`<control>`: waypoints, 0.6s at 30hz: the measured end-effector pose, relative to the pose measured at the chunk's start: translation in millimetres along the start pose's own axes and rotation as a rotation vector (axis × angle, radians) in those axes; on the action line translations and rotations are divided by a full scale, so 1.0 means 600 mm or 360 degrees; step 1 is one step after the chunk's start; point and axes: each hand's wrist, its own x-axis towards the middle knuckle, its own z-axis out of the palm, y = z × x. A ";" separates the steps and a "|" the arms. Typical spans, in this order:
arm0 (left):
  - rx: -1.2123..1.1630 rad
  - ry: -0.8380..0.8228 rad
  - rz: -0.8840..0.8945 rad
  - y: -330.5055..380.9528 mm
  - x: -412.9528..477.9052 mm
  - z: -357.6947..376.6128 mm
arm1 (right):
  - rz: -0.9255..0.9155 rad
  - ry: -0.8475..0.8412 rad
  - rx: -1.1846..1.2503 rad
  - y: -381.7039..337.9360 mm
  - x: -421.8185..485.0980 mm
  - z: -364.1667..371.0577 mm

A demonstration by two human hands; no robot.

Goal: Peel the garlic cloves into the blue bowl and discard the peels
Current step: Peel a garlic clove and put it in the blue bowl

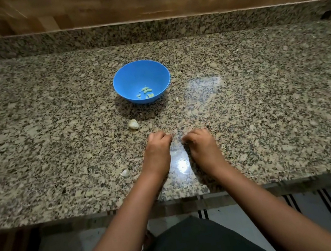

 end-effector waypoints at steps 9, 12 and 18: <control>-0.0535 0.0365 -0.0712 -0.021 -0.062 -0.075 | 0.0764 -0.0430 0.1163 -0.101 0.017 0.007; -0.0994 0.0622 -0.1075 -0.058 -0.107 -0.124 | 0.0767 -0.0632 0.1310 -0.162 0.004 0.035; -0.1771 0.1301 -0.1506 -0.182 -0.260 -0.228 | 0.0677 -0.1059 0.1469 -0.339 -0.066 0.166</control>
